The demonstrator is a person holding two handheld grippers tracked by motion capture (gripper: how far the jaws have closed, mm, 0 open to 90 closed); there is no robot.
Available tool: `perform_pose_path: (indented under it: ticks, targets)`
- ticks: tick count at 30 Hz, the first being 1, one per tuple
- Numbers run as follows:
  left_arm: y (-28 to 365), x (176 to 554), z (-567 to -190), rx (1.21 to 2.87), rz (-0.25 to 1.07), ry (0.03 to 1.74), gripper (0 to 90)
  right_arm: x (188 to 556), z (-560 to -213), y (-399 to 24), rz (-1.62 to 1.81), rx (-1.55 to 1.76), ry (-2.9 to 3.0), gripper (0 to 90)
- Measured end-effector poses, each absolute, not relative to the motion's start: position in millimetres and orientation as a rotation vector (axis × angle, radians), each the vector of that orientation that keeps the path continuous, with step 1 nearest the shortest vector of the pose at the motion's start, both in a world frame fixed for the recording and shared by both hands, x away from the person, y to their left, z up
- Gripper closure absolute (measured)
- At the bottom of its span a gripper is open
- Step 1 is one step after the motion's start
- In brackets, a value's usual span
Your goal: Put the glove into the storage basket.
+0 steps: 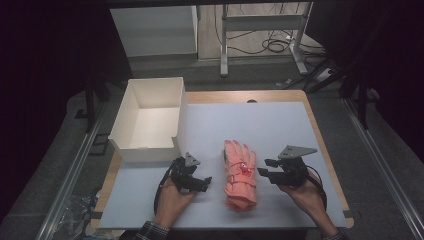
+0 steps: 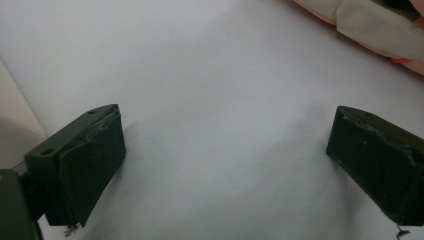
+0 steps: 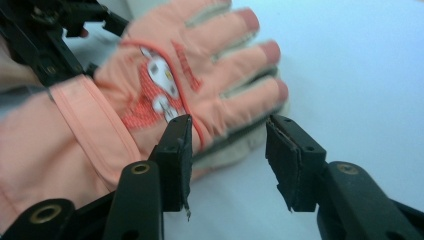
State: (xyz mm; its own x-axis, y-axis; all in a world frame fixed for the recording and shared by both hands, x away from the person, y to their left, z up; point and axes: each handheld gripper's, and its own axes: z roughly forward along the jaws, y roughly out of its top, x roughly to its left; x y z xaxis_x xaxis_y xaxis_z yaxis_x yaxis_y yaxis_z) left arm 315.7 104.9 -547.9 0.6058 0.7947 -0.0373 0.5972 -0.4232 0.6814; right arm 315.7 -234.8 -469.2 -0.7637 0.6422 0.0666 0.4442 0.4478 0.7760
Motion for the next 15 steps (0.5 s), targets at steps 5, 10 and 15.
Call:
perform_pose_path:
  ticks: [5, 10, 15]
  targets:
    - [105, 316, -548, 2.162, 0.385, 1.092, 2.1, 311, -485, -244, 1.215, 0.973, 2.481, 51.7]
    - [105, 316, -548, 2.160, 0.384, 1.091, 2.1, 304, -499, -252, 1.267, 1.002, 2.526, 61.7]
    - [105, 316, -548, 2.160, 0.383, 1.091, 2.1, 296, -506, -255, 1.295, 0.977, 2.561, 72.5]
